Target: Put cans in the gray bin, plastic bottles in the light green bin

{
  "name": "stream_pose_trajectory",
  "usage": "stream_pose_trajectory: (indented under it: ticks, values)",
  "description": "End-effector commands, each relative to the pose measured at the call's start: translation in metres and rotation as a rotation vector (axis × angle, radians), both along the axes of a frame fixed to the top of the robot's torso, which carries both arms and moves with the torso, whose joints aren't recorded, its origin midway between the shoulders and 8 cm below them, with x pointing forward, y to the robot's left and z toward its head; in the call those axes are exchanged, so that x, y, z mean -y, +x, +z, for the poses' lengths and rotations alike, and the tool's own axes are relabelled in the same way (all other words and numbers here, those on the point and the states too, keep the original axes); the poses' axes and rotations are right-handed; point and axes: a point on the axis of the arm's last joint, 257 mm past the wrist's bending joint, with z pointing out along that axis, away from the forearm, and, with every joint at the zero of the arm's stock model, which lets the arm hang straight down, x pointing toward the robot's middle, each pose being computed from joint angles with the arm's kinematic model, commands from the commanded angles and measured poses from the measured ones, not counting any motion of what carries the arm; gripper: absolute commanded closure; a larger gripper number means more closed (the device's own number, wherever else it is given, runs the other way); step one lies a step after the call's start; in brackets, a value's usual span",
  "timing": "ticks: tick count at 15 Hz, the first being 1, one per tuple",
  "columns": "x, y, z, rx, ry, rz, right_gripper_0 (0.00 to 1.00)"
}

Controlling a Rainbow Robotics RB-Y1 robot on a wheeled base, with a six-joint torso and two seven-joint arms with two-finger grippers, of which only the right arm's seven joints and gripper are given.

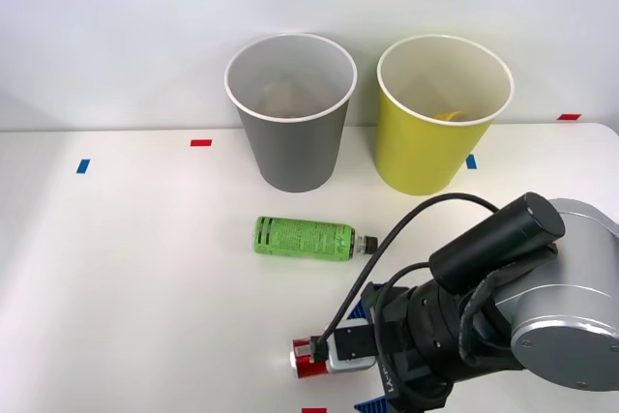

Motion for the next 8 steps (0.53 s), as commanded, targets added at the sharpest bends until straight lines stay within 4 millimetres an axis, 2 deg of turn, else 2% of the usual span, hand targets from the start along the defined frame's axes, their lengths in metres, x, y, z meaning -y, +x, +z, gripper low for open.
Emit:
stream_pose_trajectory:
  ticks: [1,6,8]
  values:
    - [-0.01,0.002,-0.005,0.046,-0.022,0.02,0.23]
    - [-0.021,-0.001,-0.01,0.045,-0.017,0.028,0.23]
    - [-0.023,0.007,-0.021,0.01,-0.027,0.002,0.23]
